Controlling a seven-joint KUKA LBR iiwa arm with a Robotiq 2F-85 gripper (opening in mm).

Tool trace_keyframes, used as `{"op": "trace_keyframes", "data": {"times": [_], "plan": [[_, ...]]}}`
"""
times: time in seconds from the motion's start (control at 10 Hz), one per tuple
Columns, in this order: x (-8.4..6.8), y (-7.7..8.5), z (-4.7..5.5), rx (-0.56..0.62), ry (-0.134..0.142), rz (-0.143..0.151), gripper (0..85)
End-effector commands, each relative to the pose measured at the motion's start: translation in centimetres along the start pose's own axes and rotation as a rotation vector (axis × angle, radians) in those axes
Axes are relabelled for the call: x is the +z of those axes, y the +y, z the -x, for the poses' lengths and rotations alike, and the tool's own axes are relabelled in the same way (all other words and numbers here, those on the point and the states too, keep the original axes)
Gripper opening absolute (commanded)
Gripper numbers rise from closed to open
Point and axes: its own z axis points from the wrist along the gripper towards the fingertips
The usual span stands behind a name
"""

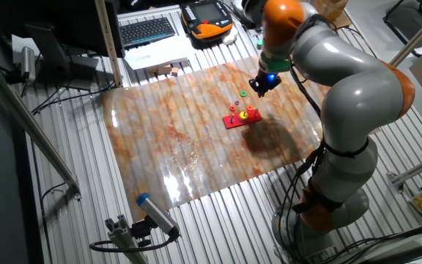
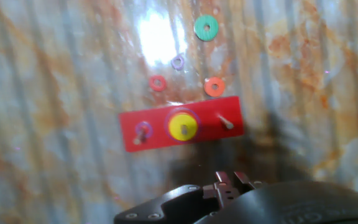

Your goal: Take out one Hanoi block and throw it aside

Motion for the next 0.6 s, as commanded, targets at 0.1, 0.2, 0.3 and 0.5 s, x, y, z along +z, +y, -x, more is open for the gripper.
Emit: {"op": "trace_keyframes", "data": {"times": [0.1,0.2,0.3,0.5], "plan": [[0.2,0.2,0.2,0.005,-0.004,-0.021,17.0],[0.7,0.5,0.4,0.031,0.003,0.007,17.0],[1.4,0.9,0.6,0.029,0.011,-0.001,34.0],[3.6,1.5,1.2,0.033,0.015,-0.013,34.0]]}}
